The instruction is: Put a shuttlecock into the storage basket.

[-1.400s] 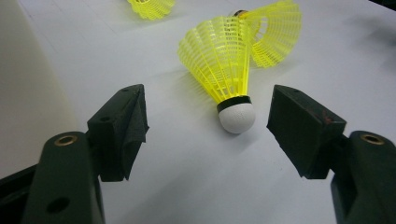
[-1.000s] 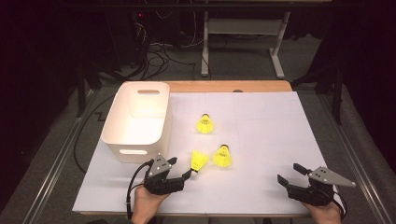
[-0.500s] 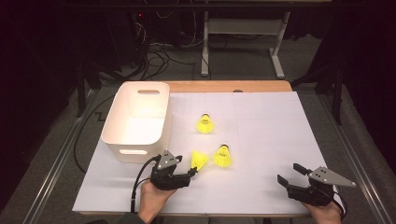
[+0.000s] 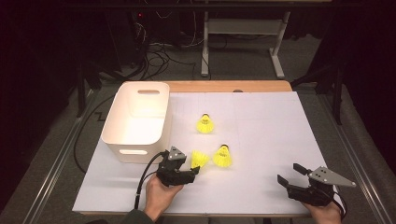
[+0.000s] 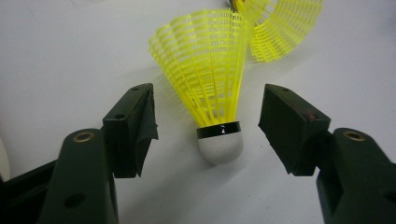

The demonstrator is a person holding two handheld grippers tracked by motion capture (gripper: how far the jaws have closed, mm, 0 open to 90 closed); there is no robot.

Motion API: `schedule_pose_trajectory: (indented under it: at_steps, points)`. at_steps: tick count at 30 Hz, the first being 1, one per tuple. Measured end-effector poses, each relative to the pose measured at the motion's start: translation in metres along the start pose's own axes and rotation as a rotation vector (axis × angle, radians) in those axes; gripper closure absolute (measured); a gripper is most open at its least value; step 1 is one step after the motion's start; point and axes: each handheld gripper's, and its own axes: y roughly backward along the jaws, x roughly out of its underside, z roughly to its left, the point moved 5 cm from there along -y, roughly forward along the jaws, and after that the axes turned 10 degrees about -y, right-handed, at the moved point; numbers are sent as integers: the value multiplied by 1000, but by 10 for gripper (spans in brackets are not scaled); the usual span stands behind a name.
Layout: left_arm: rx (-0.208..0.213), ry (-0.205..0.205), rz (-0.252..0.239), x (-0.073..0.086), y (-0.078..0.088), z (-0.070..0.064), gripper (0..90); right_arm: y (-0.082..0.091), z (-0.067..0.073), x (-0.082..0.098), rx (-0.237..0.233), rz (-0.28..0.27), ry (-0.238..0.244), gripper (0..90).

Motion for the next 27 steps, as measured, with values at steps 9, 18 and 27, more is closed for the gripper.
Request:
schedule_pose_trajectory:
  at_steps: [9,18,27]
  points:
    - [-9,22,54,-4,-5,0,387,0,0,0,-1,1,1,233]
    - [-19,15,107,-7,-10,-3,414,0,0,0,-3,2,2,233]
    - [-34,6,168,-4,-18,-4,434,0,0,0,-6,3,0,233]
